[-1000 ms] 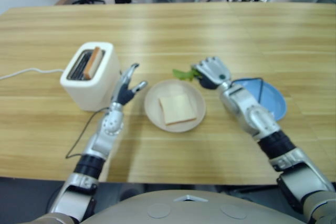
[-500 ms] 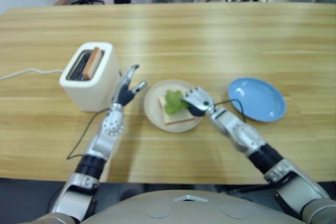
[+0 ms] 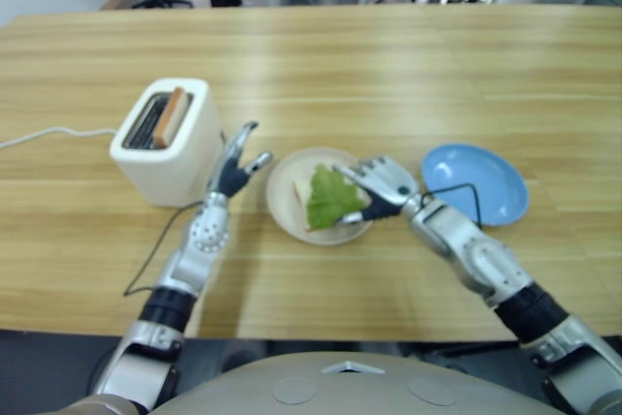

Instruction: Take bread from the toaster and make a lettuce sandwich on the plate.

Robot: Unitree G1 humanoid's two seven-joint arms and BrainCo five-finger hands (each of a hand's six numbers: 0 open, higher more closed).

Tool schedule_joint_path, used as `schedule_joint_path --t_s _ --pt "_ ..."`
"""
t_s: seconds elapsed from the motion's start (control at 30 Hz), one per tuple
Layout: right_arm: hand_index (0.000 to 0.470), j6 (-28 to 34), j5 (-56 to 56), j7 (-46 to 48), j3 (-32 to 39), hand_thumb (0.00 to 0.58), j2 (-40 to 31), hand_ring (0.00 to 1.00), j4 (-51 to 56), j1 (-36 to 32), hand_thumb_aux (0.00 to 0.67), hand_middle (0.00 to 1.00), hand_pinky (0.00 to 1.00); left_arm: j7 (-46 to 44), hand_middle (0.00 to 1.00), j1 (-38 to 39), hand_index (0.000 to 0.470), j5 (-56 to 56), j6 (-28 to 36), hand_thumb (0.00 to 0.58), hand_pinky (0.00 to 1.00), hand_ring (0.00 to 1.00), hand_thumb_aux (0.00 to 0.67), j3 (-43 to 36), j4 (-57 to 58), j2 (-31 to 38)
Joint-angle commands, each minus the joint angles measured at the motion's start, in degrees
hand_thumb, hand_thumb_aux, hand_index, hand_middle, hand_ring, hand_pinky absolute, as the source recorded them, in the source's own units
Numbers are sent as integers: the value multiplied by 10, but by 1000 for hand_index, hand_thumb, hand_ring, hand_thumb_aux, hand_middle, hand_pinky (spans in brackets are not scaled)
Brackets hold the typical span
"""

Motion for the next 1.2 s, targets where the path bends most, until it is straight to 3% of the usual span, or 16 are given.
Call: schedule_joint_path --t_s 0.03,0.13,0.23,0.33,0.43,0.53,0.67,0.93,1.2 --pt "0 -3 54 71 -60 0 -46 0 -70 49 0 0 0 -5 0 0 0 -1 1 0 0 0 0 3 4 3" --pt "0 10 149 126 -154 0 -82 0 -137 93 0 0 0 -10 0 7 0 5 5 0 0 0 0 5 -29 10" --pt "0 23 259 159 -254 0 -85 0 -175 107 0 0 0 -20 0 26 0 30 31 0 0 0 0 15 -136 23" --pt "0 34 381 150 -313 0 -24 0 -151 103 0 0 0 -49 0 27 0 87 84 0 0 0 0 42 -283 48" --pt "0 58 527 127 -347 0 96 0 -113 90 0 0 0 -77 0 11 0 168 155 0 0 0 0 77 -340 91" --pt "0 84 627 108 -376 0 194 0 -76 86 0 0 0 -84 0 -5 0 227 208 0 0 0 0 105 -321 135" --pt "0 97 686 84 -401 0 261 0 -21 78 0 0 0 -90 0 -15 0 266 264 0 0 0 0 117 -255 173" --pt "0 72 689 69 -404 0 271 0 10 82 0 0 0 -138 0 -26 0 269 349 0 0 0 0 95 -109 194" --pt "0 62 679 62 -400 0 262 0 11 94 0 0 0 -139 0 -31 0 249 351 0 0 0 0 70 -59 187"
